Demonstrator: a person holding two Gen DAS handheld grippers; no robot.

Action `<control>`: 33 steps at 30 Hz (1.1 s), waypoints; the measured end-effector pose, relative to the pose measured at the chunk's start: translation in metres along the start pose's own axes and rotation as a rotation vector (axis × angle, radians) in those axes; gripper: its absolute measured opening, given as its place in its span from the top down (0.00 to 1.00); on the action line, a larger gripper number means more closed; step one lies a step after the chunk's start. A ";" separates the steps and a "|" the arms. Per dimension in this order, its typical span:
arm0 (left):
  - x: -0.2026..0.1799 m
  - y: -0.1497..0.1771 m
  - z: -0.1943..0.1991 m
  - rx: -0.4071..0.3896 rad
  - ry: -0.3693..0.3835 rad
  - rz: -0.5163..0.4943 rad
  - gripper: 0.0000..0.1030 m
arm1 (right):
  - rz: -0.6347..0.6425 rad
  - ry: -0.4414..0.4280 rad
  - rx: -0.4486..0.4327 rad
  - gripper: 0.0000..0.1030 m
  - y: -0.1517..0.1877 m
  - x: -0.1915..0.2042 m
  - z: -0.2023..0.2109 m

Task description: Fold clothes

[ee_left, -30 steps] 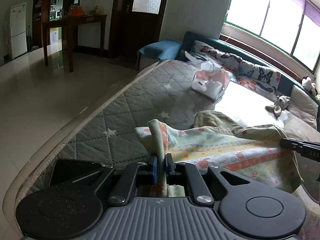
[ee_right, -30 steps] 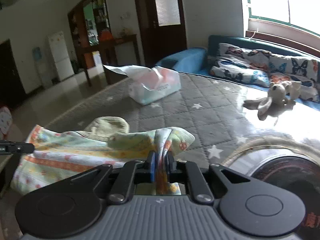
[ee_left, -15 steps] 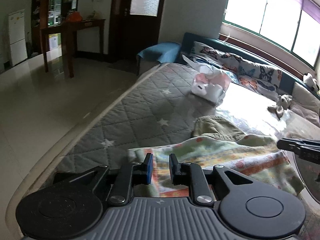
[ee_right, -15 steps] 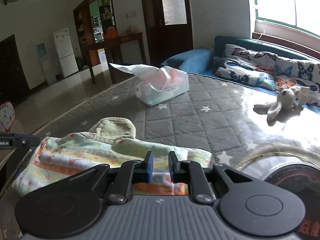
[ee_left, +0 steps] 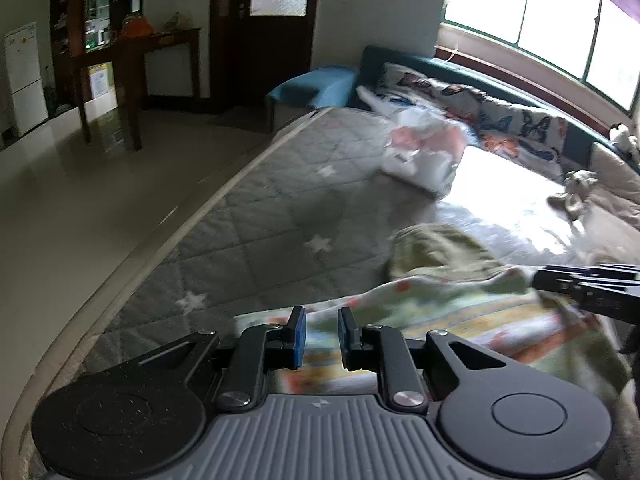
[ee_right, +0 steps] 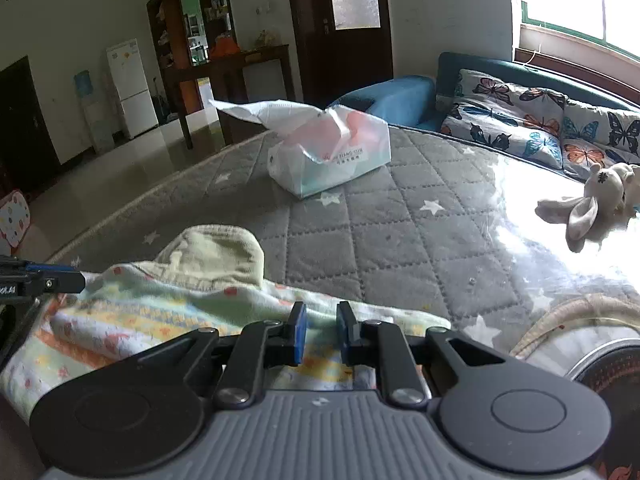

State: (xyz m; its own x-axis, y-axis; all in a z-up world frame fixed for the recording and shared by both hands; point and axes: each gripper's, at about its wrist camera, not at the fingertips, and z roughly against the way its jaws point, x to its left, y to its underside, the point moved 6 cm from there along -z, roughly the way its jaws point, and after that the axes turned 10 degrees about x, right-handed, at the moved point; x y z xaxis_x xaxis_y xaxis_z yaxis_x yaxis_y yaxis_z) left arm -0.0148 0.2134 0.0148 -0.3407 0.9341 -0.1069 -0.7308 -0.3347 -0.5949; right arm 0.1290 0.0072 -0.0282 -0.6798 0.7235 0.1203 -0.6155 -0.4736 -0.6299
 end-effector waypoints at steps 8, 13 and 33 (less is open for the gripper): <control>-0.051 -0.010 -0.005 0.000 0.116 -0.120 0.81 | 0.052 -0.024 -0.001 0.76 0.001 0.012 0.018; -0.056 -0.016 -0.029 0.025 0.064 -0.135 0.82 | 0.117 -0.055 0.011 0.67 0.012 0.028 0.030; -0.060 -0.016 -0.033 0.038 0.063 -0.124 0.65 | 0.159 -0.058 0.015 0.62 0.020 0.050 0.020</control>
State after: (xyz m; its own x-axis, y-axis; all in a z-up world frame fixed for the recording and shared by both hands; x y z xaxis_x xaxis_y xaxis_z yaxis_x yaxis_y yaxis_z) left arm 0.0369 0.1670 0.0044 -0.2095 0.9741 -0.0852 -0.7874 -0.2197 -0.5760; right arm 0.0743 0.0238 -0.0197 -0.7908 0.6087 0.0639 -0.5035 -0.5877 -0.6333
